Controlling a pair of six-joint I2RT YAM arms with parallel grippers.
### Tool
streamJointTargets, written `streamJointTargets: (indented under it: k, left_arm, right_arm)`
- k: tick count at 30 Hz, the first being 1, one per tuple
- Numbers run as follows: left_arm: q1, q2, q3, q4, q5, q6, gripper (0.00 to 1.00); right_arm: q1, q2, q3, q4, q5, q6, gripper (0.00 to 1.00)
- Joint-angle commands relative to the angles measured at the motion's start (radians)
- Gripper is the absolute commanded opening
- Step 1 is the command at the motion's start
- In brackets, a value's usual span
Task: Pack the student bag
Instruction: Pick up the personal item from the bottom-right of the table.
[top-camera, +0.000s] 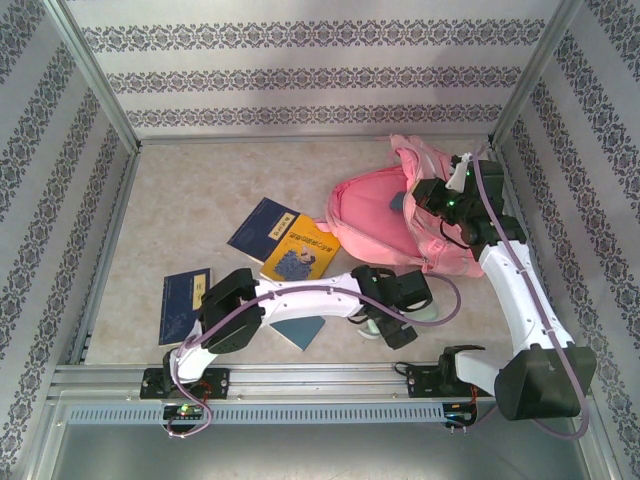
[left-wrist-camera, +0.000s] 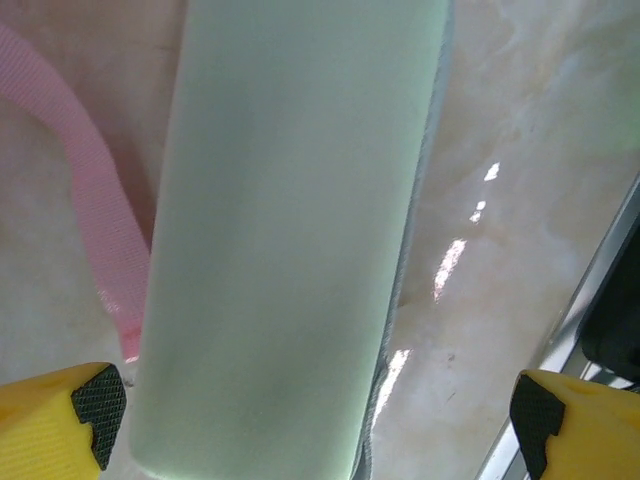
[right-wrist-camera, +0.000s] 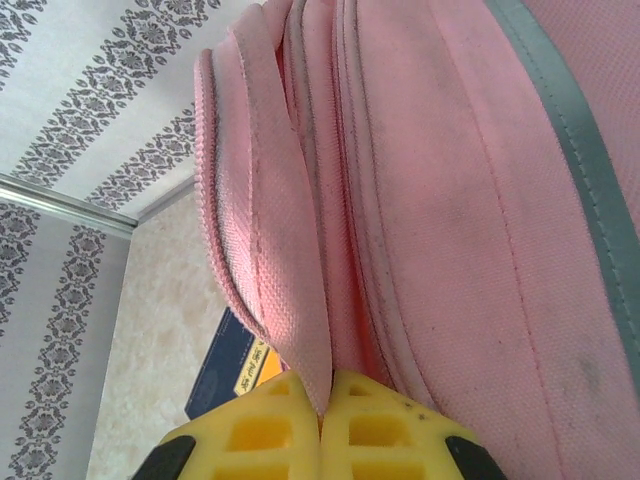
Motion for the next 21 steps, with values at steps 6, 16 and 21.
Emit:
streamJointTargets:
  k: [6, 16, 21]
  left_arm:
    - [-0.014, 0.04, 0.056, -0.072, -0.03, 0.025, 1.0]
    - [-0.014, 0.098, 0.097, -0.089, -0.026, 0.016, 1.0]
    - [-0.011, 0.113, 0.107, -0.089, -0.131, 0.031, 1.0]
  right_arm:
    - [-0.021, -0.013, -0.012, -0.004, 0.016, 0.022, 0.0]
    - [-0.021, -0.014, -0.027, 0.011, 0.01, 0.023, 0.0]
    - [-0.021, -0.017, -0.019, 0.011, -0.002, 0.025, 0.0]
